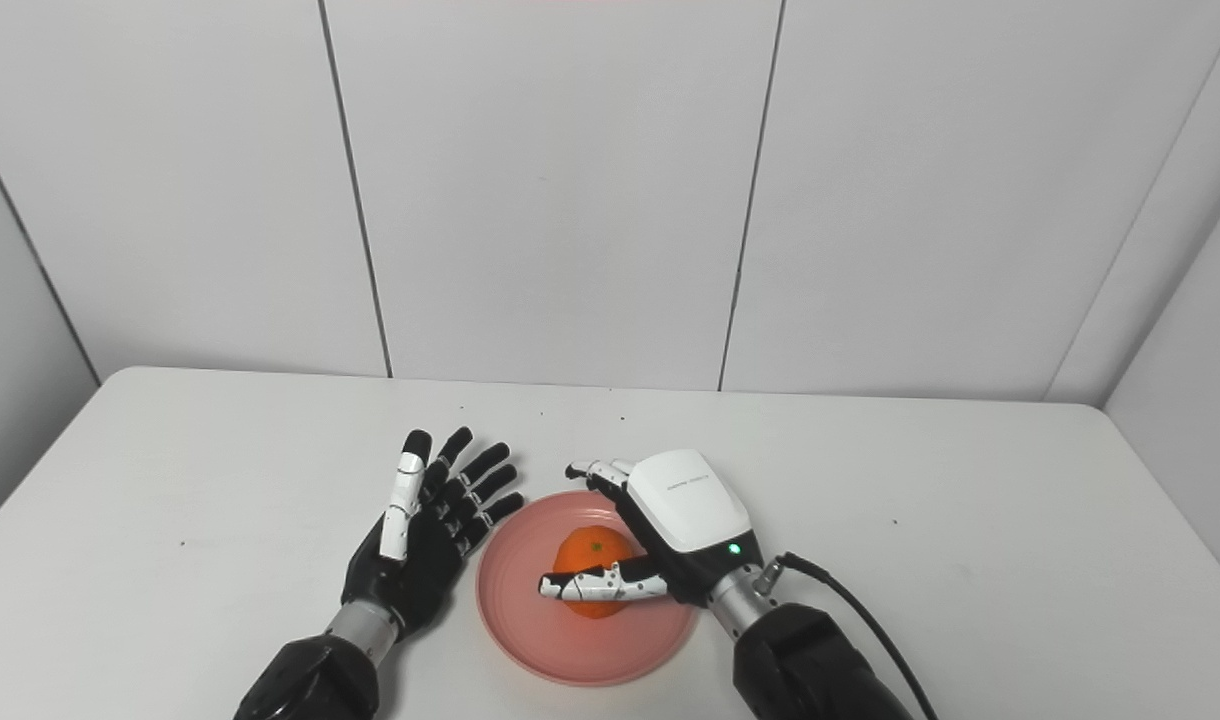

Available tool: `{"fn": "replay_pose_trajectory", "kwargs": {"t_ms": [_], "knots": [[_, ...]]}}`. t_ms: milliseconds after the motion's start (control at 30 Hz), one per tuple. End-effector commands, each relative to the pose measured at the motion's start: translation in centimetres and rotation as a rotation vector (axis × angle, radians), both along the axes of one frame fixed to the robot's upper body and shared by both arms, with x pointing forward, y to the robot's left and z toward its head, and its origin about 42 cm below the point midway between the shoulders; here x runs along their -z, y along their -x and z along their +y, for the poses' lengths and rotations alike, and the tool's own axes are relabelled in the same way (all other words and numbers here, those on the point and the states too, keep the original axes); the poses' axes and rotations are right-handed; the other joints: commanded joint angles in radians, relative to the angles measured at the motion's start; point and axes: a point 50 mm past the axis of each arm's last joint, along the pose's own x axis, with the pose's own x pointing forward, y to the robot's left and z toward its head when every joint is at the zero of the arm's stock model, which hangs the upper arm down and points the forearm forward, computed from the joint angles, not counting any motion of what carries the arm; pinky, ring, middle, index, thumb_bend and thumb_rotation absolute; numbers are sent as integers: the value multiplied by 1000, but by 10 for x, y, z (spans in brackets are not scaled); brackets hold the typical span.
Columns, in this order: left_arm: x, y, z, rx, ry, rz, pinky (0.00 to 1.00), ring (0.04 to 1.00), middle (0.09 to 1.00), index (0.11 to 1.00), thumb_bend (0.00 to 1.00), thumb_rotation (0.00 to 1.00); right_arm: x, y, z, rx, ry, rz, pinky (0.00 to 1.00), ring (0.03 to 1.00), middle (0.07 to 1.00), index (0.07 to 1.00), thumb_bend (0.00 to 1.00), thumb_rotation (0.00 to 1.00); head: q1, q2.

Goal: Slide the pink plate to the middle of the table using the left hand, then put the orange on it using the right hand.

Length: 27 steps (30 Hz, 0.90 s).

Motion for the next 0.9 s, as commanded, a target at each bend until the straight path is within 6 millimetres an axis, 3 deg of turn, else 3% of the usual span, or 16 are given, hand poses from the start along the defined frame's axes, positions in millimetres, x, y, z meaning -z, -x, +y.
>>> {"fn": "replay_pose_trajectory", "kwargs": {"t_ms": [0,200,367,433,533,667,867], "knots": [[8,2,0,-19,-16,40,852,898,849,974,871,814,-28,-8,-1,-36,-28,-106,507,615,723,770,886,980,5,-9],[9,3,0,-31,-20,27,832,886,846,979,870,815,-29,-8,-2,-54,-135,-127,486,601,701,750,859,964,10,-11],[8,4,1,-82,-23,-31,866,914,905,976,861,794,-23,-6,-5,-93,-574,46,527,636,703,728,827,939,19,-13],[8,4,1,-107,-43,-82,885,933,934,968,869,784,-18,-6,-11,-106,-768,118,582,666,725,748,861,988,33,-11],[9,2,3,-126,-93,-164,902,952,959,969,892,755,-12,-6,-20,-107,-973,182,630,723,768,797,785,999,37,-10],[9,0,10,-153,-210,-284,902,953,959,977,898,752,0,-5,-29,-124,-1087,215,736,799,820,866,836,1000,20,-6],[7,3,19,-269,-450,-478,965,971,936,923,795,792,23,-5,-34,-60,-1157,252,880,891,904,983,854,980,4,1]]}}
